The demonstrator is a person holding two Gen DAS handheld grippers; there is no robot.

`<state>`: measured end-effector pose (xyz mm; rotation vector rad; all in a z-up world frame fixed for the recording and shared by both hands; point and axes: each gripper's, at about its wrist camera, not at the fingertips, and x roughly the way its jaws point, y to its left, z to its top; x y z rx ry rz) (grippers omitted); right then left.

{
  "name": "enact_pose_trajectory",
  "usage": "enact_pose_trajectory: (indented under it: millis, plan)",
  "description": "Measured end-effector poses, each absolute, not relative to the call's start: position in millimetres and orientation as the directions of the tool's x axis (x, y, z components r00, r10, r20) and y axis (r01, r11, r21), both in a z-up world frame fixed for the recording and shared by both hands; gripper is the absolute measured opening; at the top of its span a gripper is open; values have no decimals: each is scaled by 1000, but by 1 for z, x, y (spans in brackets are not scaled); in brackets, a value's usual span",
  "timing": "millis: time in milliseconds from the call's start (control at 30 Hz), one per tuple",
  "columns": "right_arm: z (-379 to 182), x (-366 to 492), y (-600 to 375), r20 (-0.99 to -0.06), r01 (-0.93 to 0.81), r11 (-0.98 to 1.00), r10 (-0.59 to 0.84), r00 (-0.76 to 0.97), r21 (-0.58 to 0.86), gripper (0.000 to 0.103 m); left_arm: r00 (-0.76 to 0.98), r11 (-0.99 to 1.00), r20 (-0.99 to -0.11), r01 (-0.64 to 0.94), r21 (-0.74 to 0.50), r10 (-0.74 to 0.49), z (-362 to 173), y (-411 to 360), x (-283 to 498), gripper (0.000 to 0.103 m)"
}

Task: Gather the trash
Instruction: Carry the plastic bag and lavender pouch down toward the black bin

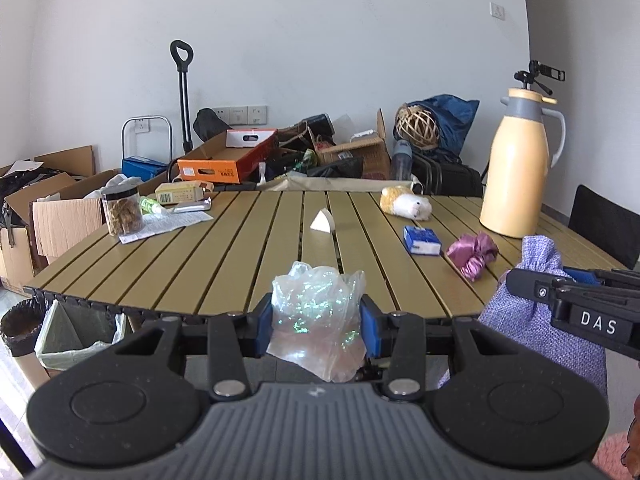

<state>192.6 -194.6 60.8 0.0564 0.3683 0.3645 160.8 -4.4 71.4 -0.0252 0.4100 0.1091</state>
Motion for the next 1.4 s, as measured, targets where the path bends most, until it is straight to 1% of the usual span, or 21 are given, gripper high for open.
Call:
enact_pose_trajectory:
  millis: [300,733,900,1133,1400]
  plan:
    - [17,180,-200,-437,-341,929,370,820,147,33,872,996,-480,-85,32,90,37,-15,153,44]
    - [-47,190,-196,-588,-339,925,372,718,172,33,764,994,-636,-85,64,106,-29,-14,167,44]
    - [-71,192,-195,-634,-337,927,361,684,165,33,705,993,-700,-93,72,116,-56,-14,177,44]
    - [-97,201,-193,-698,-322,934,333,634,153,33,641,994,-760,-68,81,106,-92,-17,190,44]
    - [-129,219,-190,-774,-289,947,285,565,138,33,563,995,-822,-80,52,88,-131,-2,208,44]
